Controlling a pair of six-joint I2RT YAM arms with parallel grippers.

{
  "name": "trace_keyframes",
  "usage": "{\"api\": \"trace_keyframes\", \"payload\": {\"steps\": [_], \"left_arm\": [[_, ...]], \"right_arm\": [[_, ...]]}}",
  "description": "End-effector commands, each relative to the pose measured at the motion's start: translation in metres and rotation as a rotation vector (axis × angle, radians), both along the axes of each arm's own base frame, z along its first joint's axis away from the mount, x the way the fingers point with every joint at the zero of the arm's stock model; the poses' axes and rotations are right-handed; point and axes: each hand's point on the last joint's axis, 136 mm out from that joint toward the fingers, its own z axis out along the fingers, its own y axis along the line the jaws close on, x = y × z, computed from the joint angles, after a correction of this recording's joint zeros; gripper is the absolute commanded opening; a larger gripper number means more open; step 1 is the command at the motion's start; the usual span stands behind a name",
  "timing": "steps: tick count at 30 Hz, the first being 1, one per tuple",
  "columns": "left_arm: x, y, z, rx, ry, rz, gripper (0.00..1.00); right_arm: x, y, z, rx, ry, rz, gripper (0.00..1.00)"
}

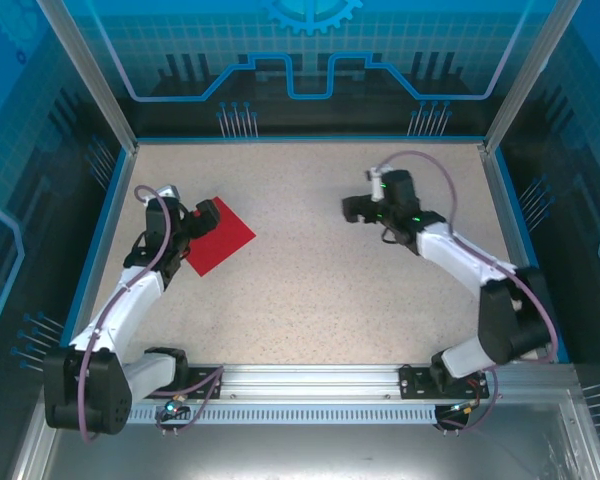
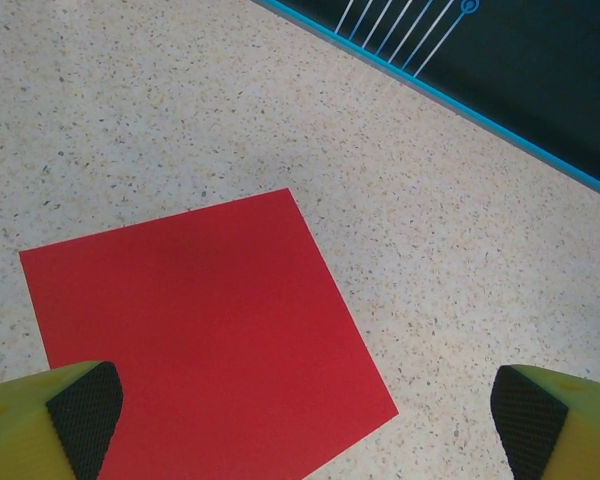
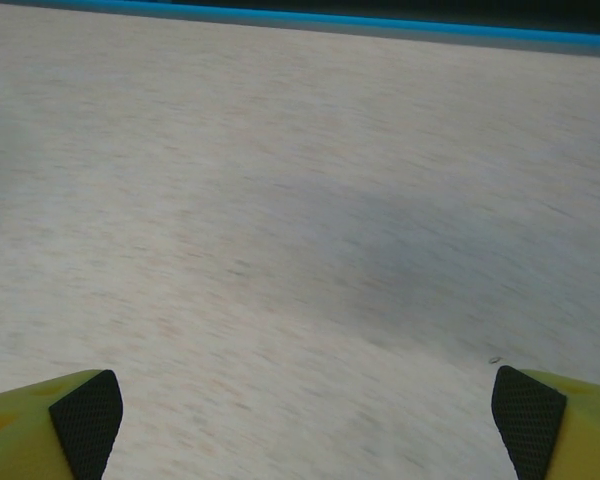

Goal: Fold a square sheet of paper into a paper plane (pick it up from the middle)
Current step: Move the square sheet of paper to the center of the table.

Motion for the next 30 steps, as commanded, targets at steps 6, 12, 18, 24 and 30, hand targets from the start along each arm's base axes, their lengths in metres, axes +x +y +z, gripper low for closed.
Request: {"api": "trace_keyframes", "payload": {"steps": [6, 12, 18, 24, 30], "left_arm": [[-0.011, -0.007, 0.009, -0.055, 0.037, -0.021, 0.99], [-0.017, -0.01, 0.007, -0.07, 0.054, -0.032, 0.99], [-0.022, -0.006, 0.006, -0.06, 0.067, -0.011, 0.99], [-0.025, 0.003, 0.006, -0.036, 0.089, 0.036, 0.99], [-0.026, 0.003, 0.004, -0.042, 0.108, 0.041, 0.99]], "right_arm": [[-0.012, 0.164, -0.044, 0.086, 0.219, 0.248, 0.99], [-0.021, 0.228, -0.083, 0.051, 0.328, 0.335, 0.92], [-0.039, 0.277, -0.115, 0.021, 0.411, 0.442, 0.76], [-0.05, 0.311, -0.145, -0.01, 0.452, 0.467, 0.67], [-0.041, 0.316, -0.167, -0.045, 0.462, 0.434, 0.66]]}}
